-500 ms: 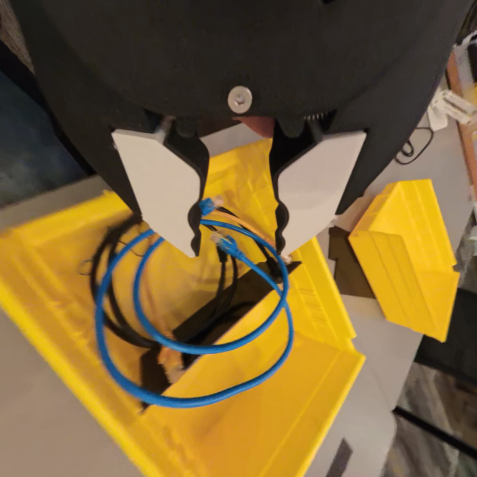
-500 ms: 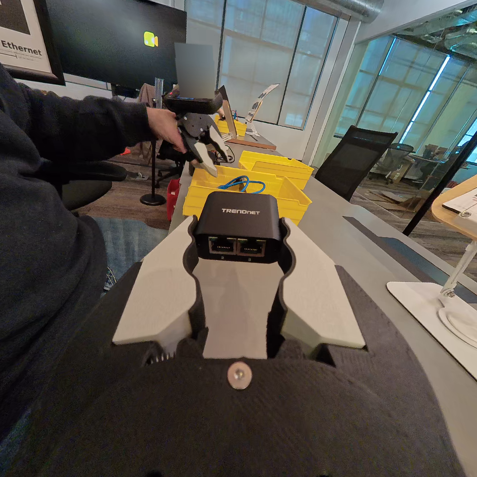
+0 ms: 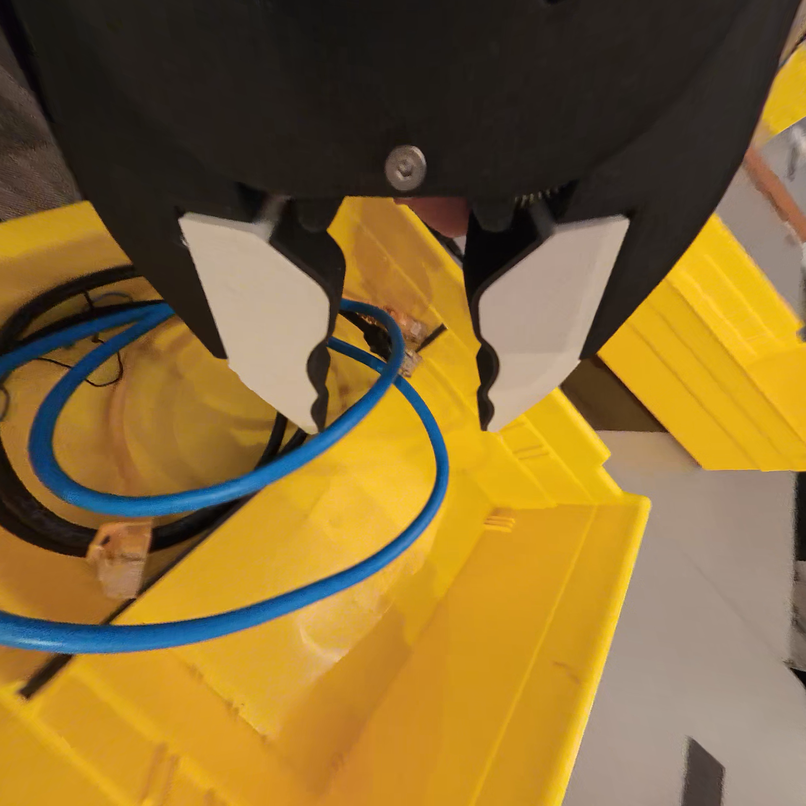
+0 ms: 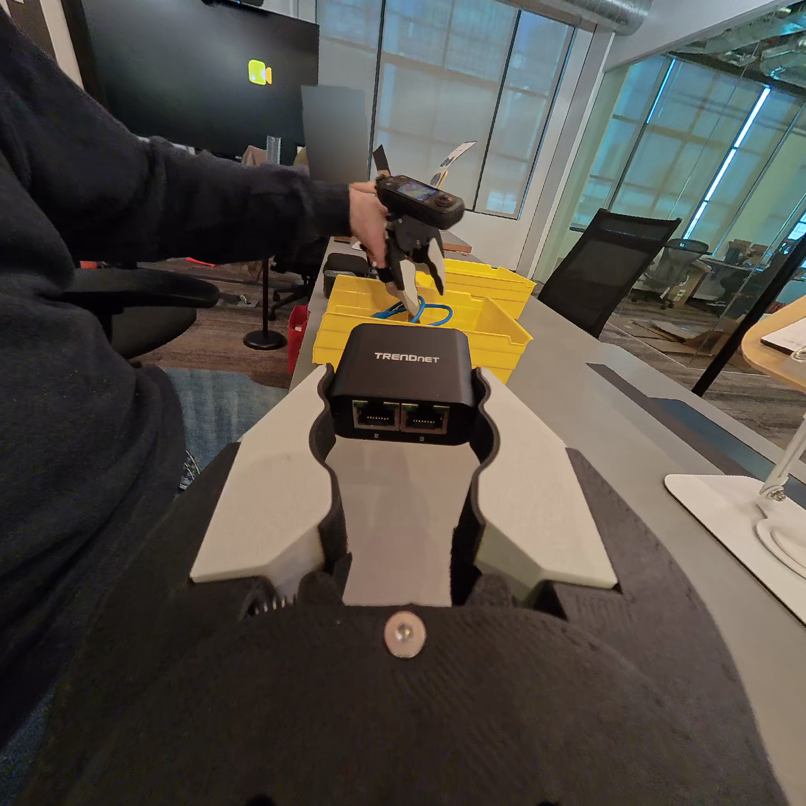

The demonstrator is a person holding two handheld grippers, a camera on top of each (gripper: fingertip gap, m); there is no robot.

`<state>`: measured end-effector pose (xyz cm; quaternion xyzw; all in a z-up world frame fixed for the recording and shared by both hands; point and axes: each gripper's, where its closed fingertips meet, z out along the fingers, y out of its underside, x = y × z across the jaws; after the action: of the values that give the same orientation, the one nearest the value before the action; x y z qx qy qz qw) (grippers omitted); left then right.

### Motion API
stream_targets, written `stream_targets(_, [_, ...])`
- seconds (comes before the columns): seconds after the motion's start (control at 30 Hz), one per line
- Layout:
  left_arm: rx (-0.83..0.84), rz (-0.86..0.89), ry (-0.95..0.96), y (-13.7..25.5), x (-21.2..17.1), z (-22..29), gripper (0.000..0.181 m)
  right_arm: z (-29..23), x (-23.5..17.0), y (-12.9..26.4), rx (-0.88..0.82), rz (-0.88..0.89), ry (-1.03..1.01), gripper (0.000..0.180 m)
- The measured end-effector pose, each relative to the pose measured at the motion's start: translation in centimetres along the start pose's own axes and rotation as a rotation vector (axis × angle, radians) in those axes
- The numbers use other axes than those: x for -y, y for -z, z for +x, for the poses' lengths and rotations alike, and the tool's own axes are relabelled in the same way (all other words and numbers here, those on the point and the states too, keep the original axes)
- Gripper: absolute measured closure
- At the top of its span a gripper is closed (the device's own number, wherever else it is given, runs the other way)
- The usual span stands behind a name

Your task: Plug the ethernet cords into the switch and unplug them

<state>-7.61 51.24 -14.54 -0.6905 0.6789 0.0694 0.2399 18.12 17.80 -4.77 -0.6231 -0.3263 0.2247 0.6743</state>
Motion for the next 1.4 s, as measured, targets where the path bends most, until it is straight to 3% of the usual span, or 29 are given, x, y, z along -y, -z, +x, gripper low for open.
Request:
stream_targets(0.1, [-0.194, -0.018, 0.049, -0.9, 0.0, 0.7, 0.118, 0.0, 0.0, 0.1, 0.002, 0.002, -0.002, 0.120])
stream_targets(0.2, [-0.308, -0.033, 0.057, -0.9, 0.0, 1.4, 0.133, 0.2, 0.0, 0.3, 0.000, 0.009, -0.010, 0.120])
stream_targets(0.27, [-0.311, -0.040, 0.037, -0.7, -0.2, 1.8, 0.159, 0.3, -0.1, 0.3, -0.003, 0.011, -0.011, 0.120])
stream_targets(0.37, [-0.217, -0.006, 0.035, 0.2, 0.0, 0.7, 0.171, 0.4, -0.2, 0.4, -0.004, 0.018, -0.017, 0.120])
stream_targets(0.7, [-0.053, 0.122, 0.040, 7.7, 1.8, -0.8, 0.174, 0.5, 0.0, 0.4, -0.008, 0.019, -0.014, 0.120])
stream_targets(1.1, [0.017, 0.299, 0.225, 13.5, 3.8, -2.7, 0.175, 0.3, 0.5, 0.5, -0.011, 0.026, 0.000, 0.120])
stream_targets(1.3, [0.065, 0.511, 0.237, 18.0, 9.1, -2.2, 0.175, 0.5, 0.7, 0.8, -0.023, 0.035, -0.004, 0.120])
stream_targets(1.4, [0.111, 0.576, 0.132, 19.4, 13.2, -0.2, 0.175, 0.6, 0.8, 1.0, -0.038, 0.034, -0.002, 0.120])
